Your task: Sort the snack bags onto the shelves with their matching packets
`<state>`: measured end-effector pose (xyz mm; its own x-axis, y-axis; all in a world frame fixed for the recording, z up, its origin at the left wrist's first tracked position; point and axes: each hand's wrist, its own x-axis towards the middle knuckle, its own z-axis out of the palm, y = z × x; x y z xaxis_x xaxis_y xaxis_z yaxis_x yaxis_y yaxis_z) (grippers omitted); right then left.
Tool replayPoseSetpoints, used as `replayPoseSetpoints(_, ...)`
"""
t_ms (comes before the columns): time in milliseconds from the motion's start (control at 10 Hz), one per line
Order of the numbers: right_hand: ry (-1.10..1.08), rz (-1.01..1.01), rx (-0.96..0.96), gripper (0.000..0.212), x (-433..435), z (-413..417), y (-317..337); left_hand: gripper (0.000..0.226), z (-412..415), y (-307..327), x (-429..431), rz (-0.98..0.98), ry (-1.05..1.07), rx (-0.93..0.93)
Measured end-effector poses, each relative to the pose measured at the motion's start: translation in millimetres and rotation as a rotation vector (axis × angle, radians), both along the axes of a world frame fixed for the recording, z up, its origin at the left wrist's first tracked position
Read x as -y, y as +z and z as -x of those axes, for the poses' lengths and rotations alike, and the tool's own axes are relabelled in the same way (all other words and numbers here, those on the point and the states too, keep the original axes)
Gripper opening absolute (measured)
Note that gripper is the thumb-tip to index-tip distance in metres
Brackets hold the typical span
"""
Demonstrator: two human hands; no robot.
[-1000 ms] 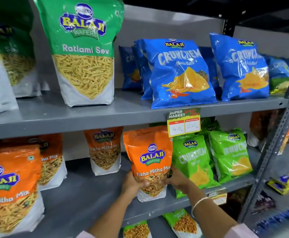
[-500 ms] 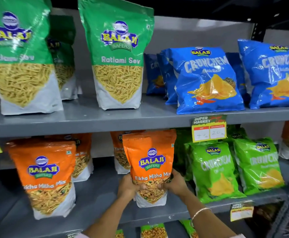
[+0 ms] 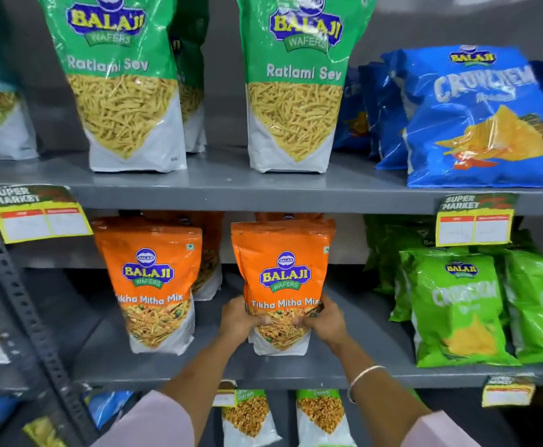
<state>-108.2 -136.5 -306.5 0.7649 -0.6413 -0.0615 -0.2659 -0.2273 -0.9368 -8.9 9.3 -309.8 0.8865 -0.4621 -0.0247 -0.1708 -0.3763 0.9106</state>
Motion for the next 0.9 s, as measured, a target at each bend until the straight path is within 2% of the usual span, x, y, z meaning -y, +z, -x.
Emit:
replayPoseSetpoints(700, 0.026, -0.040, -0.084, 0.070, 7, -5, 3, 0.056, 0, -4, 11, -0.040, -0.007, 0.000)
replayPoseSetpoints(800, 0.058, -0.054, -0.090, 0.075, 8, -3, 5, 0.064, -2, -3, 11, -0.077, -0.021, -0.001)
replayPoseSetpoints(900, 0.038, 0.035, -0.080, 0.074, -1, 3, 12, 0.077, 5, 2, 6, -0.097, -0.005, 0.026)
